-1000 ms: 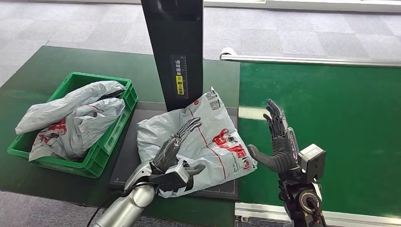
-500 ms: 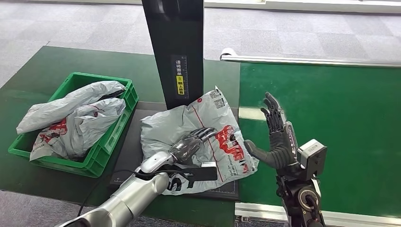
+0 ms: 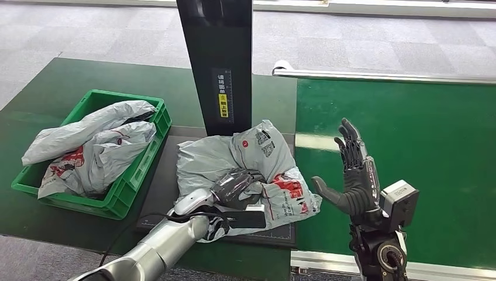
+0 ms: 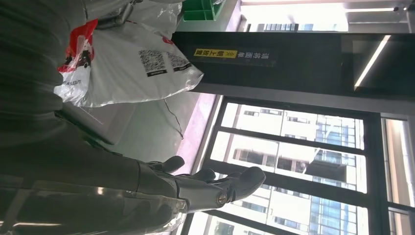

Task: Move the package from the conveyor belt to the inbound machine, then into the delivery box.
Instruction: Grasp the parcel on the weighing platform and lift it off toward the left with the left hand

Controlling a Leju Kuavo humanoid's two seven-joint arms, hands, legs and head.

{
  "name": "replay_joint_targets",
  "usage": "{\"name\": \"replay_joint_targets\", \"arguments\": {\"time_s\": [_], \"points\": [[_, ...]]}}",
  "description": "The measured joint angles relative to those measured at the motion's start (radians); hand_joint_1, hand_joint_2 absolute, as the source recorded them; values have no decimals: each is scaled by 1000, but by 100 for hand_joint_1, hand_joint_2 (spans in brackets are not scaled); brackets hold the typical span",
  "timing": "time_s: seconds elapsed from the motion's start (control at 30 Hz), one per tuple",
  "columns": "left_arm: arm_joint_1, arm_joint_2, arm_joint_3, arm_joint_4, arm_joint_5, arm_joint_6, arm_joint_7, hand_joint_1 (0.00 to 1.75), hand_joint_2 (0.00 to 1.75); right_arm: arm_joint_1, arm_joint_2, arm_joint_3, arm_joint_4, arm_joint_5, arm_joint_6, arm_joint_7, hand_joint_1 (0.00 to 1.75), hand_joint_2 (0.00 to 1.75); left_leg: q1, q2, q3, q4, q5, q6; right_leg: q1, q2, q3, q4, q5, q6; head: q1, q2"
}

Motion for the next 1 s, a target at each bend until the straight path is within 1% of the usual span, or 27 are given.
{"name": "replay_joint_targets", "arguments": {"time_s": [0.07,0.2,0.33,0.4,0.47,0.53,0.63,0.73,0.87,1.0], "points": [[36,4,16,-87,50,15,-27,175,175,11,0,-9,-8,-2,-5,-4,0,175,0,0,-2,0,0,0,0,0,-2,0,0,0,0,0],[82,15,31,-245,86,9,-21,175,175,23,-1,-21,-16,-7,-11,-7,0,175,0,0,-4,0,0,0,0,0,-5,0,0,0,0,0],[107,24,41,-325,88,10,-21,175,175,25,-1,-28,-18,-8,-12,-8,0,175,0,0,-5,0,0,0,0,0,-5,0,0,0,0,0],[116,28,44,-350,103,20,-37,175,175,25,-1,-30,-18,-9,-13,-9,0,175,0,0,-5,0,0,0,0,0,-5,0,0,0,0,0],[132,31,51,-396,146,48,-70,175,175,27,-1,-31,-18,-13,-17,-13,0,175,0,1,-5,0,0,0,0,0,-5,0,0,0,0,0],[154,38,62,-475,201,78,-94,175,175,33,-2,-32,-18,-19,-25,-20,0,175,0,1,-5,0,0,0,0,0,-5,0,0,0,0,0],[194,55,84,-635,267,121,-119,175,175,50,-3,-32,-18,-25,-42,-36,0,175,0,1,-6,0,0,0,0,0,-6,0,0,0,0,0],[230,71,104,-793,285,187,-146,175,175,71,-5,-32,-18,-27,-60,-52,0,175,0,1,-7,0,-1,0,0,0,-7,0,0,0,0,0],[238,91,143,-952,259,296,-141,175,175,93,-7,-33,-18,-29,-70,-62,0,175,0,1,-7,0,0,0,0,0,-7,0,0,0,0,0],[222,109,191,-1036,251,322,-118,175,175,100,-8,-33,-18,-29,-70,-64,0,175,0,1,-6,0,0,0,0,0,-7,0,0,0,0,0]]}}
